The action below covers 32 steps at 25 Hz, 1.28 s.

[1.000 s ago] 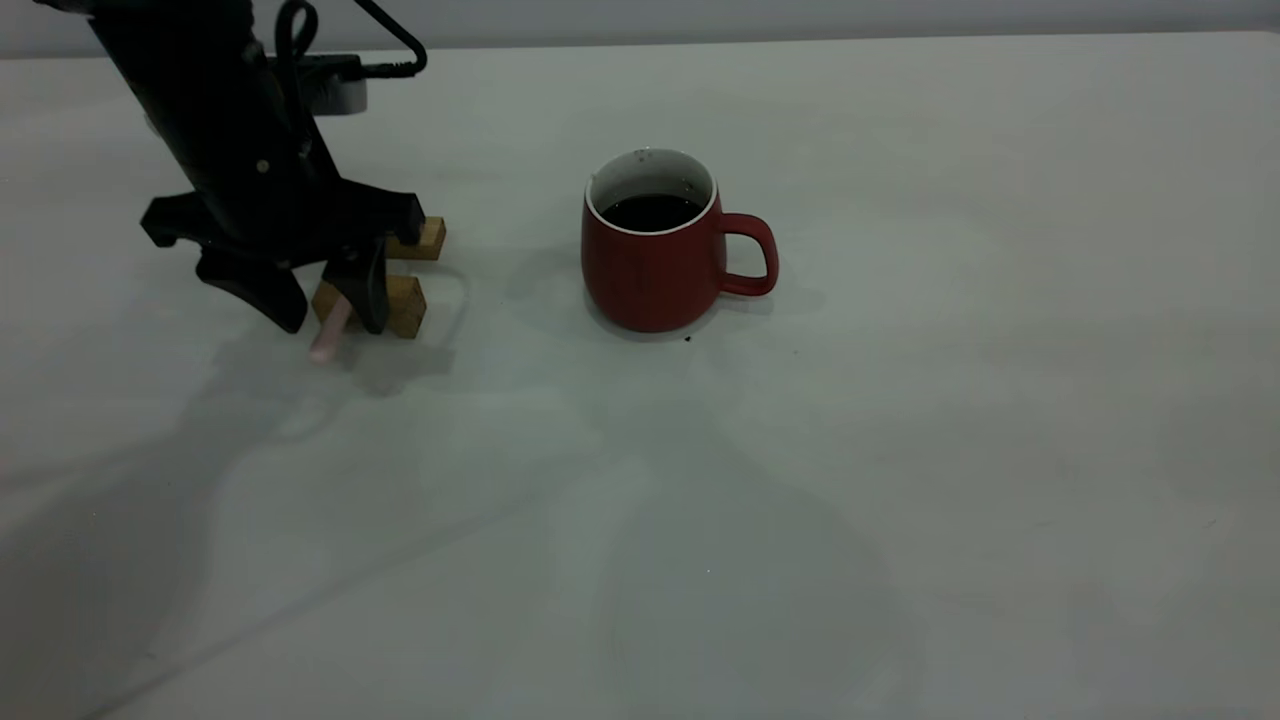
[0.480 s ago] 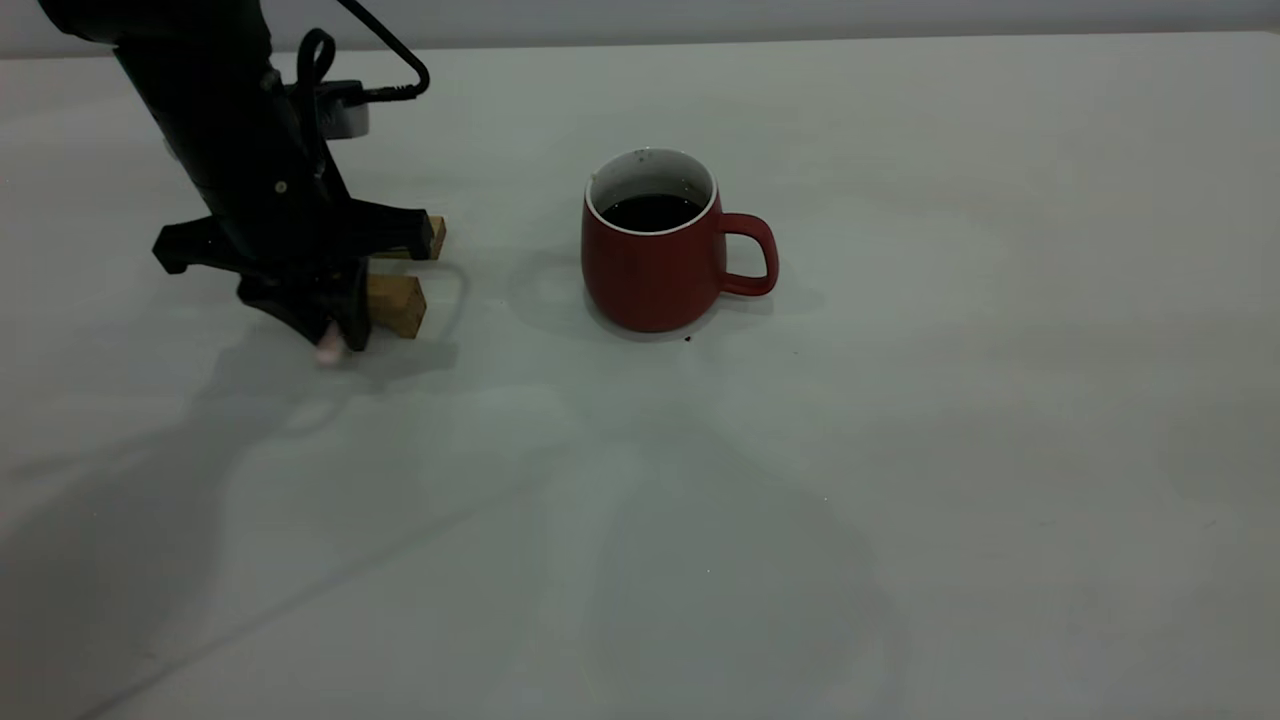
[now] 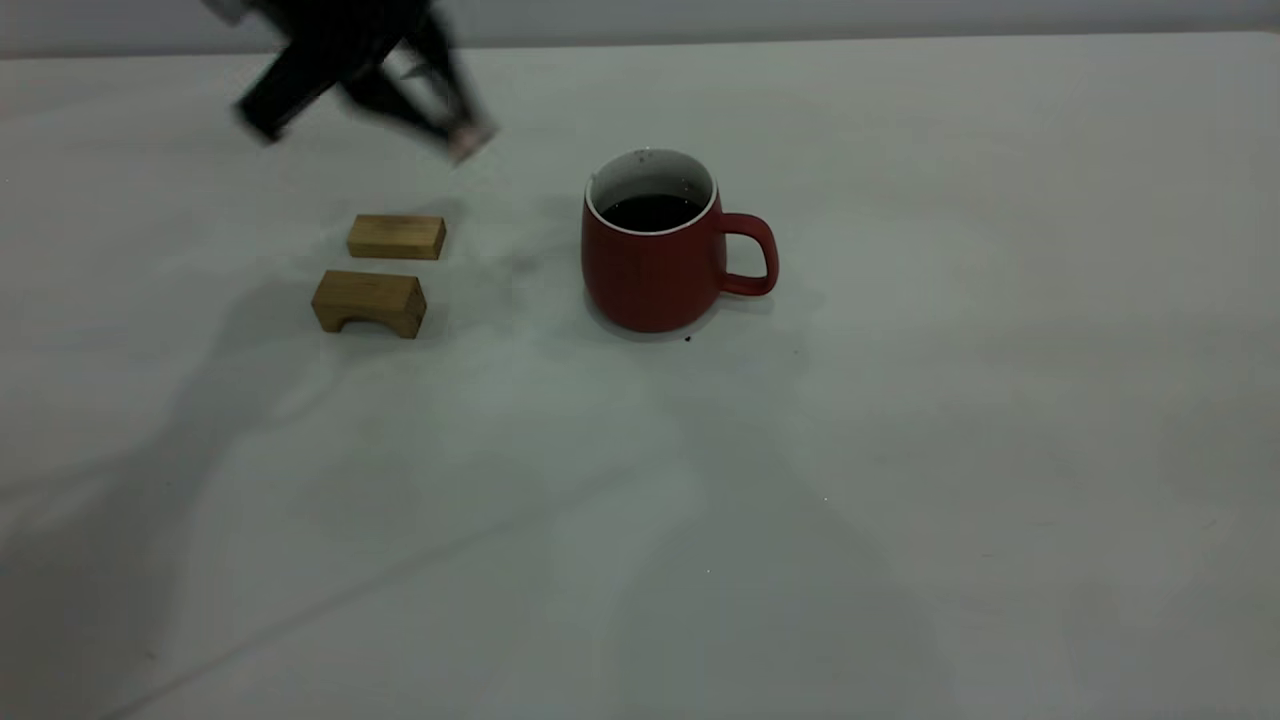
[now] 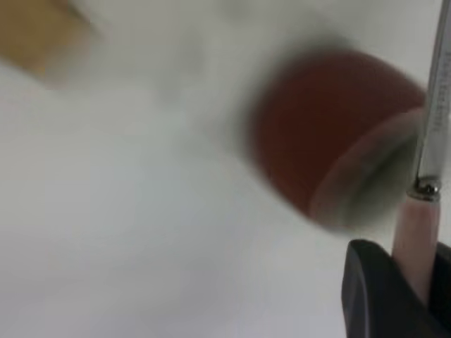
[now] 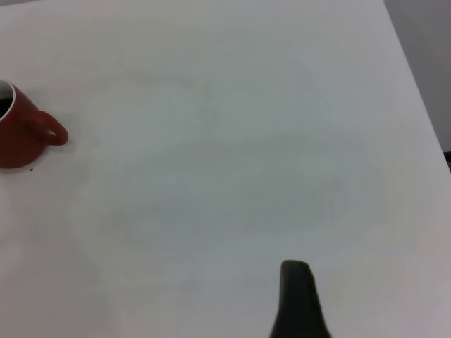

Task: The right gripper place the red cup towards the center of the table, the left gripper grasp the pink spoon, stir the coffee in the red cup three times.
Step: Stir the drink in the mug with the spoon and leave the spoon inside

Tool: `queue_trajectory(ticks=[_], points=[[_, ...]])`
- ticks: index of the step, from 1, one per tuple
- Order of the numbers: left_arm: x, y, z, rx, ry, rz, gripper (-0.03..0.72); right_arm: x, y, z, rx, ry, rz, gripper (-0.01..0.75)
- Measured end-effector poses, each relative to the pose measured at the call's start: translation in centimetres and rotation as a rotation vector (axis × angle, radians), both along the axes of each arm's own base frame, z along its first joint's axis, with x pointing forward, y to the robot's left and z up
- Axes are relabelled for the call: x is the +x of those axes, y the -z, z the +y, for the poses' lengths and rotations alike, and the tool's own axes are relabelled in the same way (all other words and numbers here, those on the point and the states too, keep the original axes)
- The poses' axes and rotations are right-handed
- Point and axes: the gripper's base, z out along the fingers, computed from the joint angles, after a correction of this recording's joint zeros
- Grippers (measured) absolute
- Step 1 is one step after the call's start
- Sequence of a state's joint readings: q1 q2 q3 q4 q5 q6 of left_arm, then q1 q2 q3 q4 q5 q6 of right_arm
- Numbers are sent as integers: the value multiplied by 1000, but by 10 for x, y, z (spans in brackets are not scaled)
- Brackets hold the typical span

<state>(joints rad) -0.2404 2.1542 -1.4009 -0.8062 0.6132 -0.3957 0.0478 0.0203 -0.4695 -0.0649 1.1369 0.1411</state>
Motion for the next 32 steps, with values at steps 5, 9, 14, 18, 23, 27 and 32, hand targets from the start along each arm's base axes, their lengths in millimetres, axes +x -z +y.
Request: queue_trajectory(ticks=[5, 9, 14, 18, 23, 27, 32], points=[[6, -24, -24, -456, -308, 216, 143, 0, 0, 0, 0, 0, 0, 586], [14, -42, -31, -711, -451, 309, 143, 0, 0, 0, 0, 0, 0, 586], [18, -45, -36, -789, -606, 399, 143, 0, 0, 0, 0, 0, 0, 586], [13, -36, -55, -796, -767, 586, 143, 0, 0, 0, 0, 0, 0, 586], [7, -16, -71, -770, -864, 730, 143, 0, 0, 0, 0, 0, 0, 586], [10, 7, -71, -737, -911, 748, 143, 0, 0, 0, 0, 0, 0, 586], [17, 34, -72, -706, -946, 763, 143, 0, 0, 0, 0, 0, 0, 586]])
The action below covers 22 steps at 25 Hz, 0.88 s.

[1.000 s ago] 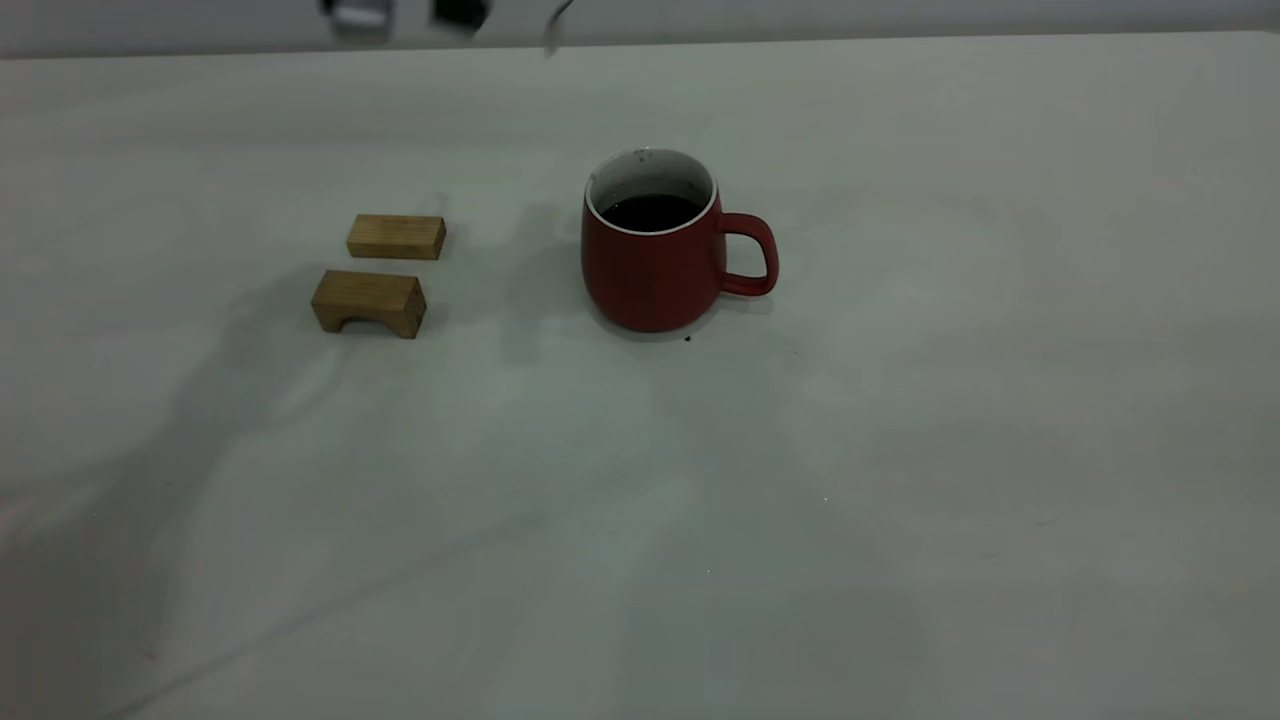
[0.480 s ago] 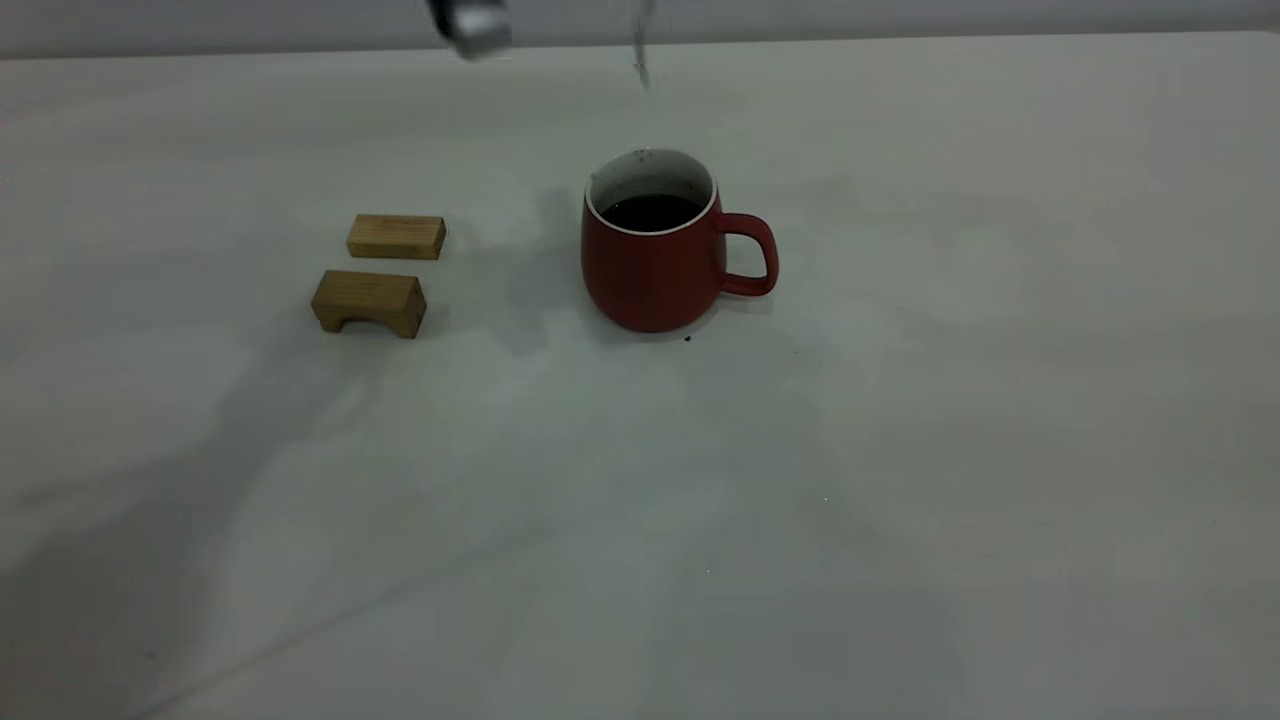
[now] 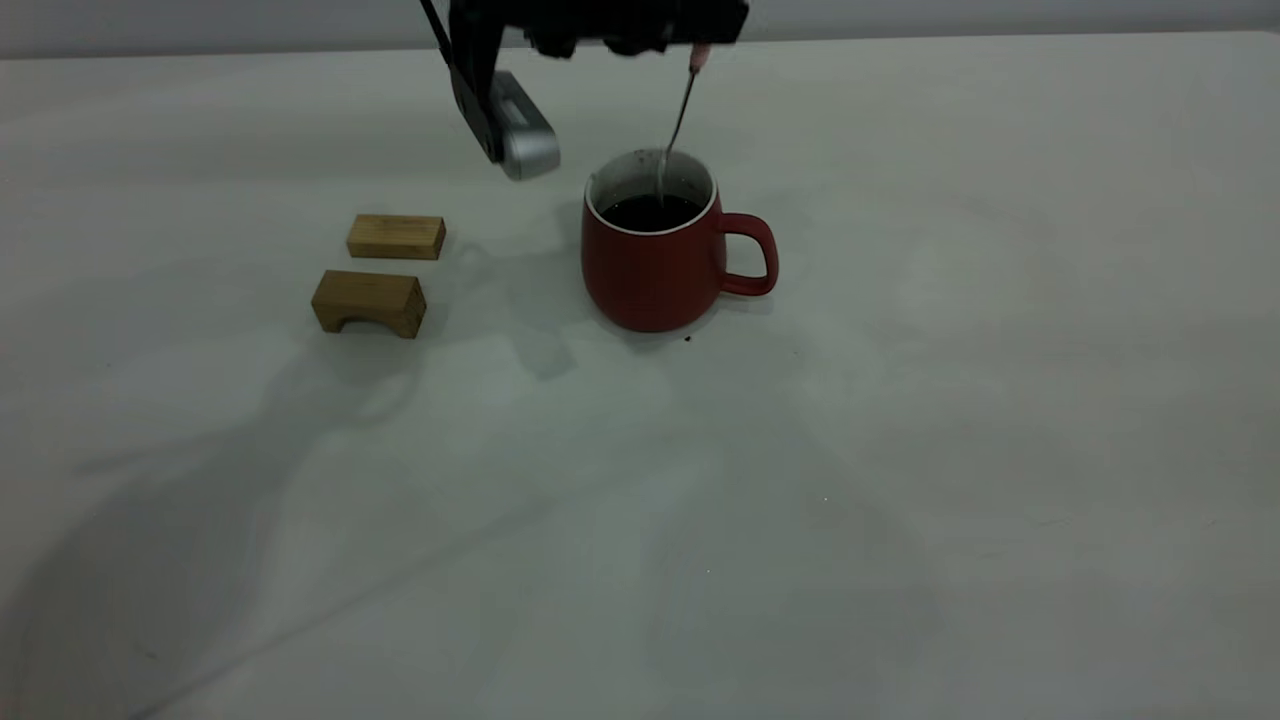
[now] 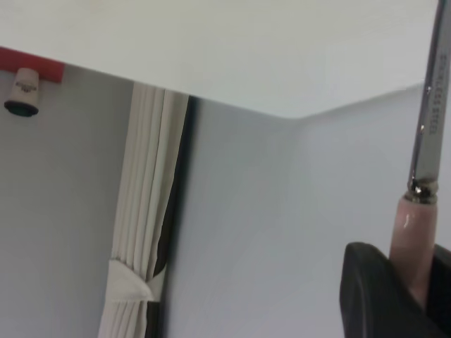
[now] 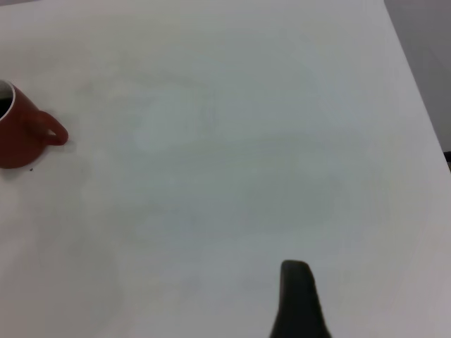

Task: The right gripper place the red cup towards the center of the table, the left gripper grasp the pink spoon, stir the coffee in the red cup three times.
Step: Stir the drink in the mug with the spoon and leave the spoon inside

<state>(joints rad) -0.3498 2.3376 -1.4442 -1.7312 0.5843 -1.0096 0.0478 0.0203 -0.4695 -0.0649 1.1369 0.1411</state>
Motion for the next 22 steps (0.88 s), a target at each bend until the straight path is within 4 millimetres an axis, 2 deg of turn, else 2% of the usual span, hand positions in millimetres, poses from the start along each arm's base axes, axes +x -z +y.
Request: queue_trajectory(ticks=[4, 7, 14, 18, 22], points=[[2, 26, -1, 7, 4, 41, 143, 0, 0, 0, 0, 0, 0, 586], [1, 38, 1, 18, 23, 62, 143, 0, 0, 0, 0, 0, 0, 586], [17, 37, 24, 38, -28, 8, 143, 0, 0, 0, 0, 0, 0, 586], [26, 36, 13, 16, 5, -43, 143, 0, 0, 0, 1, 0, 0, 586], [20, 37, 0, -33, 52, -6, 143, 0, 0, 0, 1, 0, 0, 585]])
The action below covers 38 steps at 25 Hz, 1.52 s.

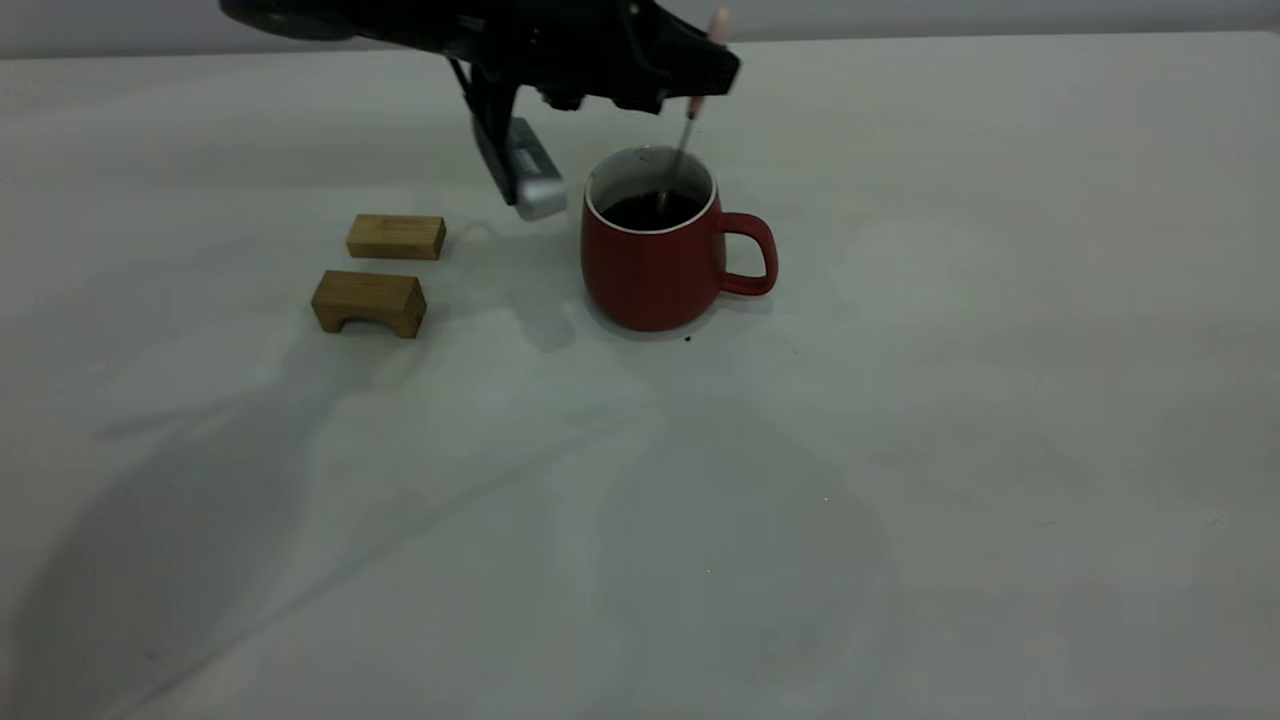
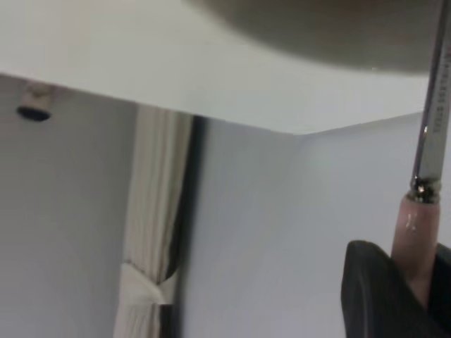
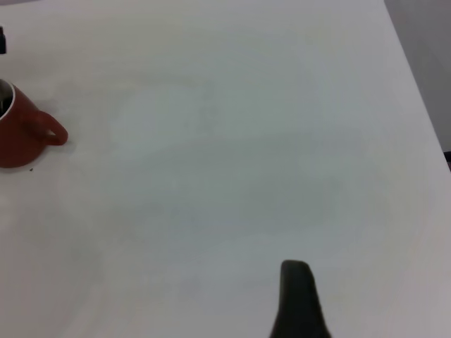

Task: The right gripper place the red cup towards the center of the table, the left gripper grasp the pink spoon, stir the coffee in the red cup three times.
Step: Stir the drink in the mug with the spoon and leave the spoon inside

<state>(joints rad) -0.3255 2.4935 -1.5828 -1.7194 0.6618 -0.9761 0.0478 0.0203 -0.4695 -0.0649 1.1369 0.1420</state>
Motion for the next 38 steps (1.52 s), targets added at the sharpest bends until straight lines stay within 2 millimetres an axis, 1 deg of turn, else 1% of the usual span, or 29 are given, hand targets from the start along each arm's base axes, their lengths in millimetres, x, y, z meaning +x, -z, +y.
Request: queue_trajectory(ticks=[3, 6, 10, 13, 16, 18, 22, 25, 28, 33, 36, 38], points=[[-9, 2, -3, 4, 73, 55, 143, 0, 0, 0, 0, 0, 0, 585], [-11, 6, 4, 42, 102, 117, 143, 0, 0, 0, 0, 0, 0, 585], [-5, 9, 21, 70, 71, 132, 143, 0, 0, 0, 0, 0, 0, 585], [2, 9, 24, 96, 38, 81, 143, 0, 0, 0, 0, 0, 0, 585], [11, 3, 18, 82, 20, 0, 143, 0, 0, 0, 0, 0, 0, 585], [11, 2, 10, 66, 23, -23, 143, 0, 0, 0, 0, 0, 0, 585], [2, 4, -8, 34, 73, -1, 143, 0, 0, 0, 0, 0, 0, 585], [-5, 4, -11, 23, 132, 37, 143, 0, 0, 0, 0, 0, 0, 585], [-10, 7, -4, 49, 183, 98, 143, 0, 0, 0, 0, 0, 0, 585], [-6, 9, 22, 90, 172, 201, 143, 0, 0, 0, 0, 0, 0, 585], [-1, 7, 31, 126, 149, 176, 143, 0, 0, 0, 0, 0, 0, 584], [3, 7, 32, 142, 121, 144, 143, 0, 0, 0, 0, 0, 0, 584]])
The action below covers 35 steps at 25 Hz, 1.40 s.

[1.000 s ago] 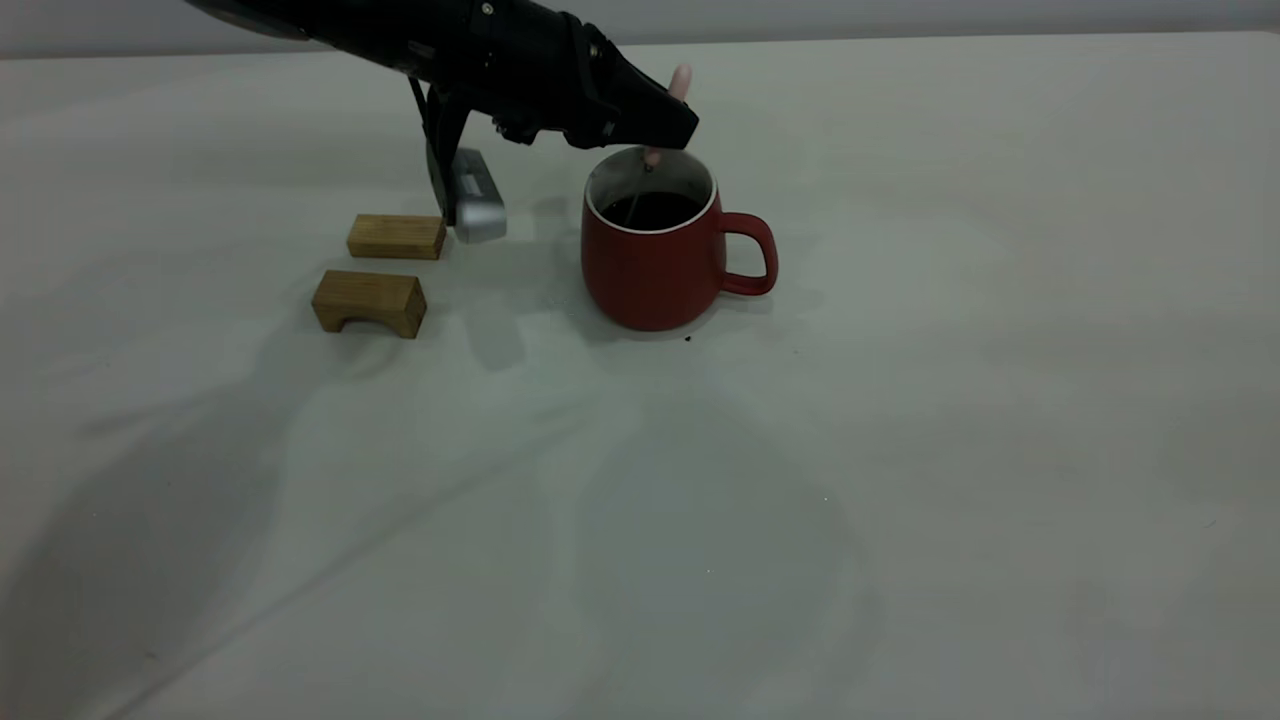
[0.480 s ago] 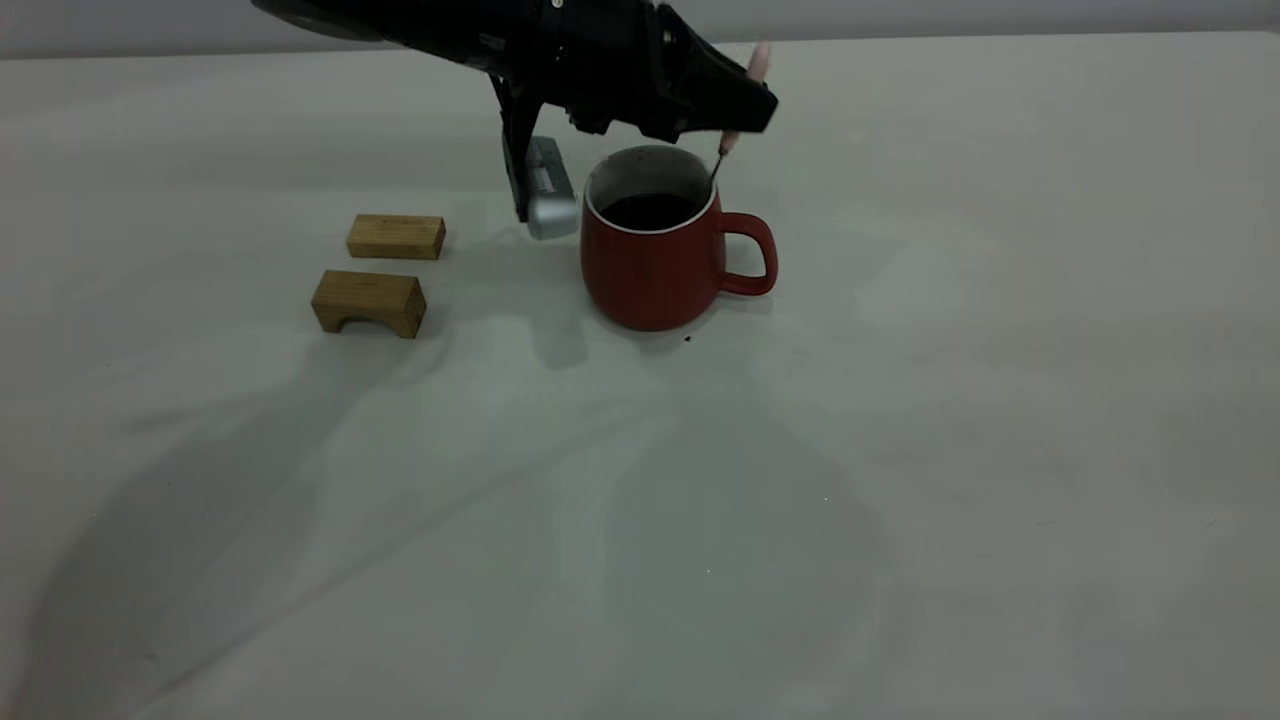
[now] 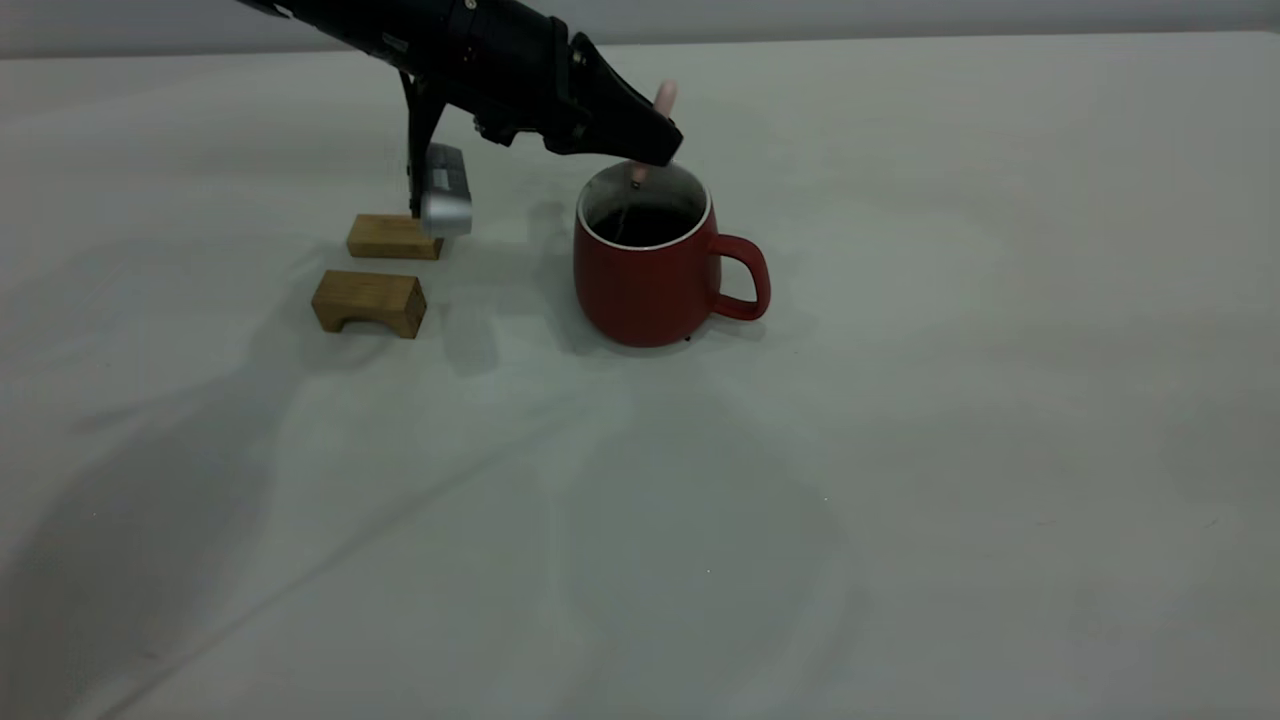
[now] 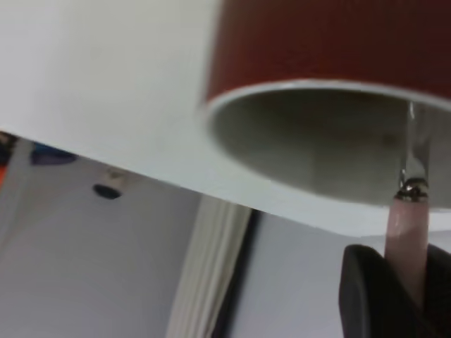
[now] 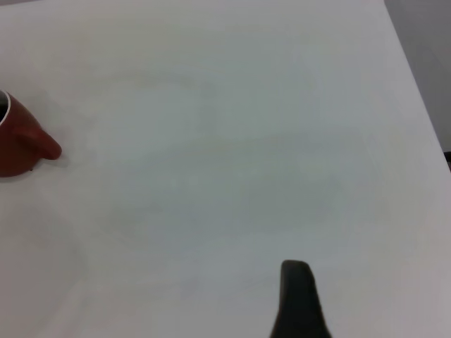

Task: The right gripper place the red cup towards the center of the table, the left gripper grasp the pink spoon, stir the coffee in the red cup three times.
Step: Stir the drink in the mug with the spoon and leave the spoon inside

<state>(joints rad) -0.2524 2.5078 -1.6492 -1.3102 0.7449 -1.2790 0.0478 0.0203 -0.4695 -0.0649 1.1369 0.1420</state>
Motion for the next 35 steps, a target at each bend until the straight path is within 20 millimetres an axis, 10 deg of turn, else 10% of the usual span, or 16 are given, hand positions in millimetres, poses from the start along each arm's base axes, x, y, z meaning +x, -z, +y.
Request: queue_trajectory(ticks=[24, 35], points=[[-16, -6, -34, -83, 130, -22, 149, 0, 0, 0, 0, 0, 0, 584], [-23, -29, -25, 106, 455, -296, 484, 0, 0, 0, 0, 0, 0, 584]])
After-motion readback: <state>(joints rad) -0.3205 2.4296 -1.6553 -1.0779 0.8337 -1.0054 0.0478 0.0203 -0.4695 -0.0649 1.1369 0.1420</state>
